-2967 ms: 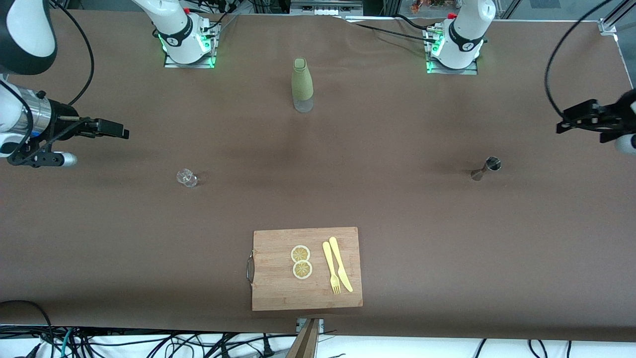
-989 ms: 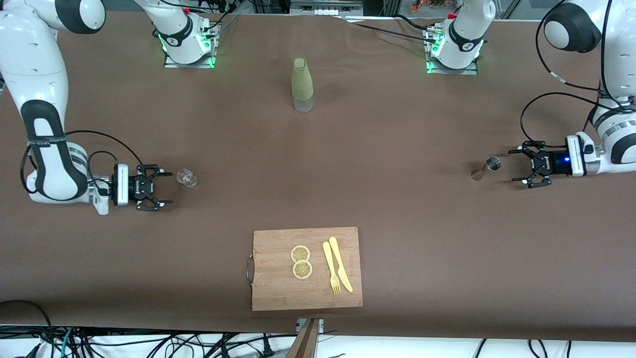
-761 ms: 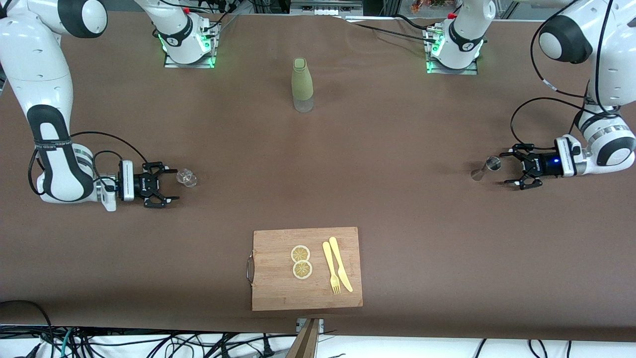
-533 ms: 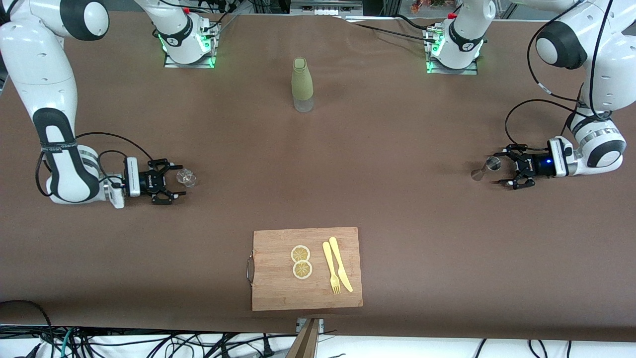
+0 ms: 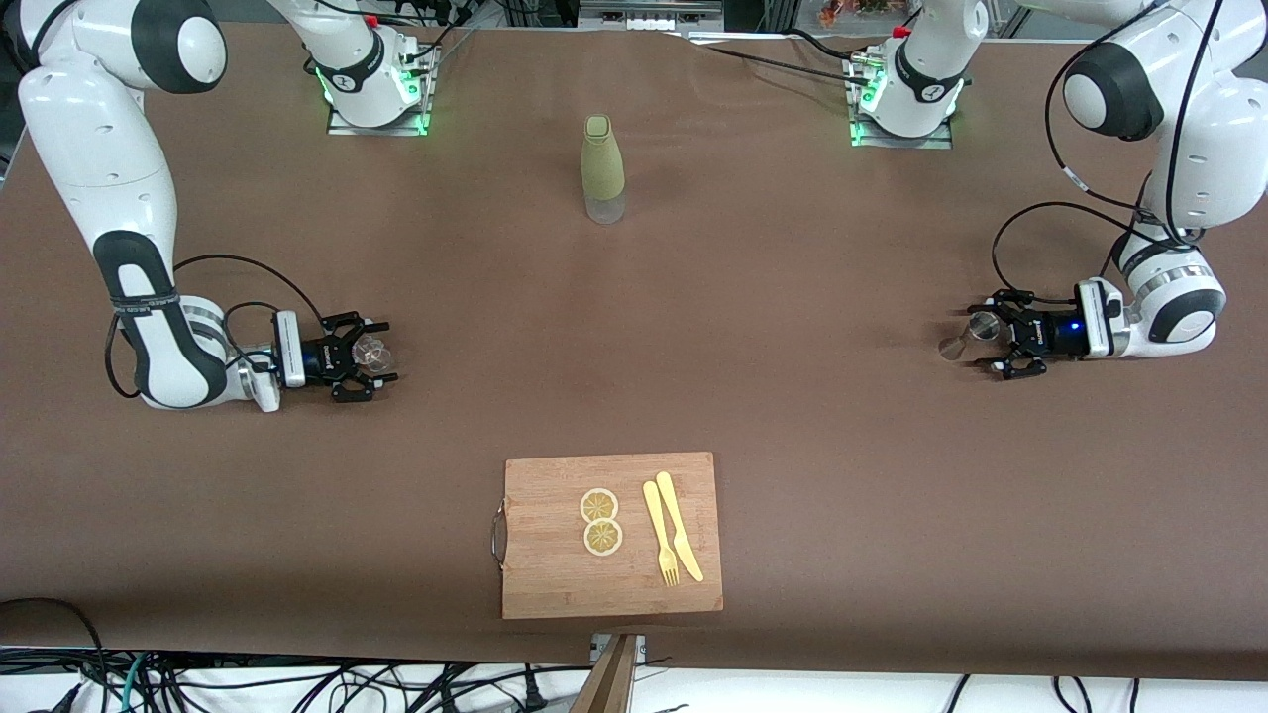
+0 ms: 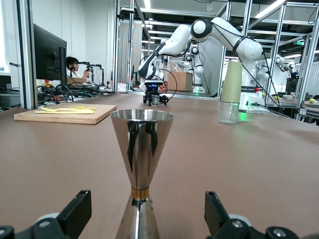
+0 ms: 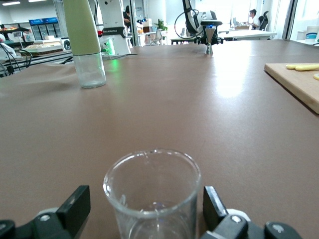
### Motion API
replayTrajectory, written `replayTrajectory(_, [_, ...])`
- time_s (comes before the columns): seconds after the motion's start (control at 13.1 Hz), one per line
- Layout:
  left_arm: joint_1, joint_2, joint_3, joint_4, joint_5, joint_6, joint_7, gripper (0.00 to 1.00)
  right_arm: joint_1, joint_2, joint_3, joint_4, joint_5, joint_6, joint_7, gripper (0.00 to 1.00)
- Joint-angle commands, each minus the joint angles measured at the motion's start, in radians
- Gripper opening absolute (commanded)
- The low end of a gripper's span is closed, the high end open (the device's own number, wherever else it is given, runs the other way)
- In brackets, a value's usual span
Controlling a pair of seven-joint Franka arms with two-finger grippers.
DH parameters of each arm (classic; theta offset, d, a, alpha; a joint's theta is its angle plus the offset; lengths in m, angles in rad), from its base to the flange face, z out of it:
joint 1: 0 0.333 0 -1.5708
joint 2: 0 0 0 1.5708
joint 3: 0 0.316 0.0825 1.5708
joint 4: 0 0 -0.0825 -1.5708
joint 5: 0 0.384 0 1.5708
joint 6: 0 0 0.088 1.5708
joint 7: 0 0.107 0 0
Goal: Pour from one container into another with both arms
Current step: 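Lift the beaker with the right gripper while the left gripper lifts the jigger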
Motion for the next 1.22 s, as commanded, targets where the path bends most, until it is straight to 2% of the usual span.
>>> replayTrajectory(0.0, [-0.002, 0.020, -0.010, 0.001, -0.009, -0.010, 0.209, 1.00, -0.005, 0.028, 0.017, 0.005, 0.014, -0.043, -0.033, 0.84])
replayTrajectory(0.08, [-0.004, 0.020, -0.011, 0.001, -0.009, -0.010, 0.209, 1.00, -0.007, 0.030, 0.017, 0.005, 0.026, -0.046, -0.056, 0.61])
replayTrajectory(0.15, [-0.005, 0.020, -0.011, 0.001, -0.009, -0.010, 0.209, 1.00, -0.008, 0.031, 0.016, 0.005, 0.051, -0.049, -0.064, 0.43])
replayTrajectory(0.3, [-0.007, 0.020, -0.027, 0.001, -0.009, -0.008, 0.207, 0.98, -0.014, 0.046, 0.016, 0.007, 0.057, -0.089, -0.061, 0.24])
replayTrajectory(0.38, [-0.007, 0.020, -0.027, 0.001, -0.009, -0.008, 0.207, 0.91, -0.014, 0.047, 0.016, 0.007, 0.057, -0.101, -0.061, 0.12])
replayTrajectory(0.46, [-0.007, 0.020, -0.027, 0.002, -0.008, -0.008, 0.206, 0.84, -0.014, 0.047, 0.016, 0.007, 0.057, -0.115, -0.058, 0.06])
replayTrajectory(0.61, [-0.005, 0.018, -0.027, 0.002, -0.003, -0.010, 0.204, 0.84, -0.014, 0.047, 0.016, 0.007, 0.085, -0.161, -0.046, 0.00])
replayTrajectory(0.84, [-0.001, 0.018, -0.021, 0.002, 0.001, -0.011, 0.204, 0.84, 0.004, 0.043, 0.017, 0.008, 0.085, -0.201, -0.041, 0.00])
replayTrajectory(0.99, [0.001, 0.018, -0.021, 0.002, 0.003, -0.013, 0.204, 0.79, 0.027, 0.042, 0.020, 0.008, 0.085, -0.216, -0.027, 0.00])
replayTrajectory(1.07, [0.001, 0.018, -0.021, 0.002, 0.003, -0.013, 0.204, 0.75, 0.045, 0.039, 0.028, 0.010, 0.086, -0.228, 0.011, 0.00])
replayTrajectory(1.14, [0.001, 0.018, -0.021, 0.002, 0.003, -0.013, 0.204, 0.66, 0.053, 0.034, 0.046, 0.014, 0.086, -0.230, 0.063, 0.00])
